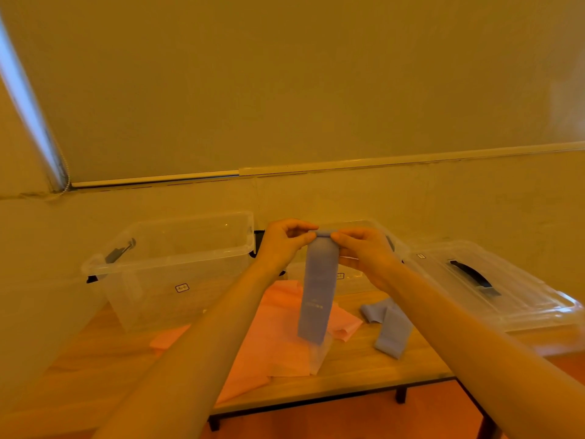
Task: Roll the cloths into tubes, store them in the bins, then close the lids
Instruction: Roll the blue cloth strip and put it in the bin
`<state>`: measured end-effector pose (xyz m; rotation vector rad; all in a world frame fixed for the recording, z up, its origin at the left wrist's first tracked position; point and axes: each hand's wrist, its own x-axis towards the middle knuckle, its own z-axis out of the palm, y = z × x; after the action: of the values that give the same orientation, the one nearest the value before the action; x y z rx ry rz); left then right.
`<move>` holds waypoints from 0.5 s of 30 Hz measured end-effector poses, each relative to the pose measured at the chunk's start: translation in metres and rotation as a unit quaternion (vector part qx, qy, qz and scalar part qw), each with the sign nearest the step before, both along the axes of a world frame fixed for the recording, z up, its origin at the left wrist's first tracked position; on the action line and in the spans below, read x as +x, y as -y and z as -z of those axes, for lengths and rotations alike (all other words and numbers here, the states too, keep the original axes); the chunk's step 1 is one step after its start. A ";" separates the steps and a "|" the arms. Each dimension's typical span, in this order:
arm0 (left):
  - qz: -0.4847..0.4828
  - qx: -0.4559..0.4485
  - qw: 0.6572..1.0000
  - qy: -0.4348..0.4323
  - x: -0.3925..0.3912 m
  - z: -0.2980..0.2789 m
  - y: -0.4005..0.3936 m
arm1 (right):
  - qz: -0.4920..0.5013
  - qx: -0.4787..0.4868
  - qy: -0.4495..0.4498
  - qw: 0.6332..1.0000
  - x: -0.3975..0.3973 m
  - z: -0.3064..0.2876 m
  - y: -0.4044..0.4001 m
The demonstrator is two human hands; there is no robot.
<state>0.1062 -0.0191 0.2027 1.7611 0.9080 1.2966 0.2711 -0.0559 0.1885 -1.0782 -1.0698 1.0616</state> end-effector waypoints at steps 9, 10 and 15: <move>-0.009 -0.039 0.999 -0.015 0.001 0.003 0.001 | 0.018 0.026 0.003 0.999 0.000 -0.002 -0.002; -0.007 -0.031 0.999 -0.018 0.001 0.003 0.002 | 0.012 0.029 -0.003 1.000 -0.001 -0.003 -0.001; -0.005 -0.004 1.000 -0.008 -0.001 0.003 0.002 | -0.008 0.016 -0.013 1.000 -0.002 -0.004 0.003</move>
<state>0.1050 -0.0212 0.1995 1.7651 0.9316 1.2845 0.2688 -0.0584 0.1925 -1.0298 -1.0720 1.0657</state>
